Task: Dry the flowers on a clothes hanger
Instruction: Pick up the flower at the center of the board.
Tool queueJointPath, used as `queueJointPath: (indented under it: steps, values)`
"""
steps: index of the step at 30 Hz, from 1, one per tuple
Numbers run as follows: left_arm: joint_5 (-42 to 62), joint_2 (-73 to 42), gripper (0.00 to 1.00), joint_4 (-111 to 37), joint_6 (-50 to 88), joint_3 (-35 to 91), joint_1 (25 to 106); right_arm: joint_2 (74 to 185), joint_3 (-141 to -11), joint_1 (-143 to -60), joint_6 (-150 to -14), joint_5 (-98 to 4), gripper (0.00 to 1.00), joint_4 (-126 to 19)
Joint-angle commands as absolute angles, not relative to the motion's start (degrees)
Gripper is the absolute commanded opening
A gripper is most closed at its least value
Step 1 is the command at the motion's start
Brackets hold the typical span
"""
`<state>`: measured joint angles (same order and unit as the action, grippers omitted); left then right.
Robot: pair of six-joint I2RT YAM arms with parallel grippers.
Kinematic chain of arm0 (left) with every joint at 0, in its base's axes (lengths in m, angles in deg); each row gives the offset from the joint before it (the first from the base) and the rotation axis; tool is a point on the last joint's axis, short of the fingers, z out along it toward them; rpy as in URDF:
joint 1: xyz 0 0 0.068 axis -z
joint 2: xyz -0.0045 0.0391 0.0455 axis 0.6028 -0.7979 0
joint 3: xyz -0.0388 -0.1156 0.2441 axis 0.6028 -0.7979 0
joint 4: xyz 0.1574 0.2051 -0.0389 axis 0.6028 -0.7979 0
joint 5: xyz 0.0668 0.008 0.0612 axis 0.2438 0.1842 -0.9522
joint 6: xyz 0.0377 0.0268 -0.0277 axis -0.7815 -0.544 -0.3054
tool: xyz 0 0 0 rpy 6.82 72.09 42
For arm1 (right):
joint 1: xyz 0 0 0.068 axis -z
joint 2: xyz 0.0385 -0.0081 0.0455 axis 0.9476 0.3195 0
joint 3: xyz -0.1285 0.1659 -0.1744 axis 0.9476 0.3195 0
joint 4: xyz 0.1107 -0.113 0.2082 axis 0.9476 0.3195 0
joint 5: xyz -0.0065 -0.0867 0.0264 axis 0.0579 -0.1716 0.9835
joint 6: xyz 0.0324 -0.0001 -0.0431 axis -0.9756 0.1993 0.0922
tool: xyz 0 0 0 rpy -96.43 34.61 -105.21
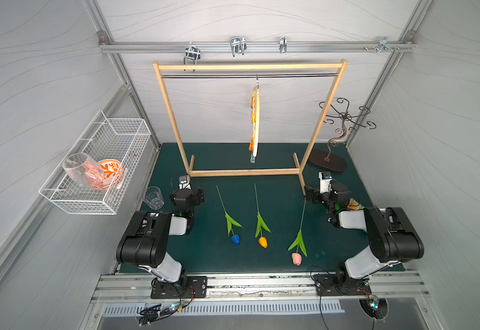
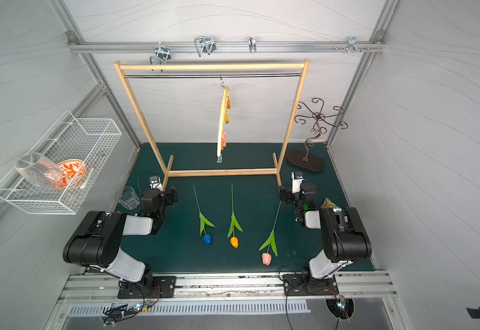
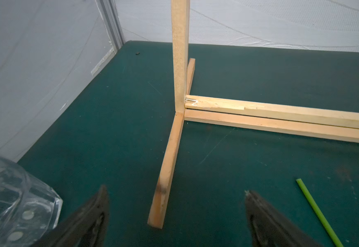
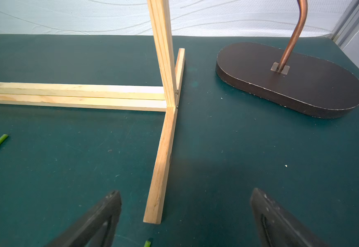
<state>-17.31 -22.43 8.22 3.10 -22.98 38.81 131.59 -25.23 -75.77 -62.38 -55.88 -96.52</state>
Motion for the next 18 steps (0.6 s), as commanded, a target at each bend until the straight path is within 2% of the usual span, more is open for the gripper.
queueJointPath:
  steps: [1,18]
  values:
    - [-13.5,-21.5,1.00,8.3,4.1,-21.1,37.0,131.3,-25.8,-75.5,-62.8,-55.6,0.99,-95.7]
    - [-13.4,-21.4,1.00,7.9,4.0,-21.1,37.0,131.3,-25.8,-75.5,-62.7,-55.6,0.99,-95.7]
